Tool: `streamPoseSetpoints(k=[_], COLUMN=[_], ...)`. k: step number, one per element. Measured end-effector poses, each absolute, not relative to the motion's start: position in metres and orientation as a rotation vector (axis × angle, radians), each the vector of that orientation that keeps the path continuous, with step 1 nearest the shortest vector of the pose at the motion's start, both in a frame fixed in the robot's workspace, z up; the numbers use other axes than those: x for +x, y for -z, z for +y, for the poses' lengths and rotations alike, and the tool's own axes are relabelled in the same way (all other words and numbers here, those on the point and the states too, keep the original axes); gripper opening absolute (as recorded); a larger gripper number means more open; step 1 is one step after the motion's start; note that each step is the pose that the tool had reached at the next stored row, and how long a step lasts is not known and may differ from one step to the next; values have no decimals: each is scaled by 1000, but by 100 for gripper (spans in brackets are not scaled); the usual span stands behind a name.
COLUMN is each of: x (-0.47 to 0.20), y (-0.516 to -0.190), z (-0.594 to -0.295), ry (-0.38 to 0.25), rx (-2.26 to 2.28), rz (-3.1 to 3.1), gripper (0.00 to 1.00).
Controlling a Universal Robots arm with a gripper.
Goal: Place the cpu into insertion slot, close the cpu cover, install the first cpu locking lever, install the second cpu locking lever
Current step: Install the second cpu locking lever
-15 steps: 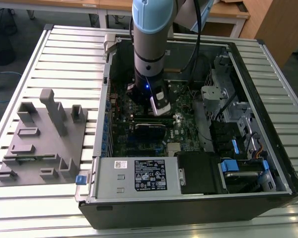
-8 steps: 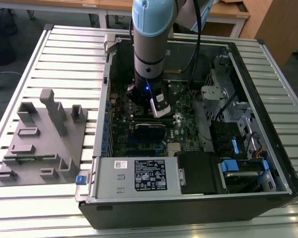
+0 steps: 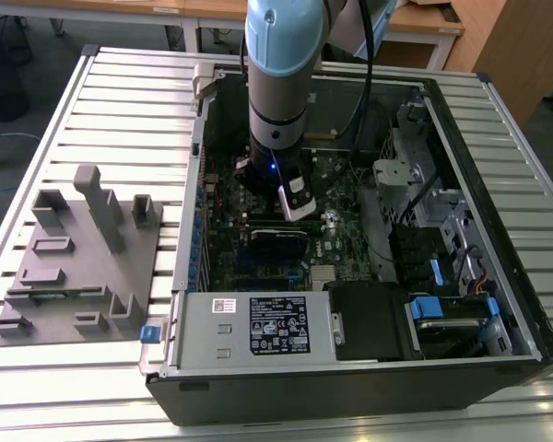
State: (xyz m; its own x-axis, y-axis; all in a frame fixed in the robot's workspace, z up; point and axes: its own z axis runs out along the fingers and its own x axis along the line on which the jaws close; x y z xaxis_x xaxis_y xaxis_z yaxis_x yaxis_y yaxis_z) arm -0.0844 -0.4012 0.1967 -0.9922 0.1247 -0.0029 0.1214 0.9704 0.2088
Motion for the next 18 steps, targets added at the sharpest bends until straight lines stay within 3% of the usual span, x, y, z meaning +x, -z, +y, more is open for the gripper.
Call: streamPoseSetpoints(k=[18], x=[-90], y=[-193], z=[-403], ry=[-339], rx=[194], rz=[3102], gripper=[10])
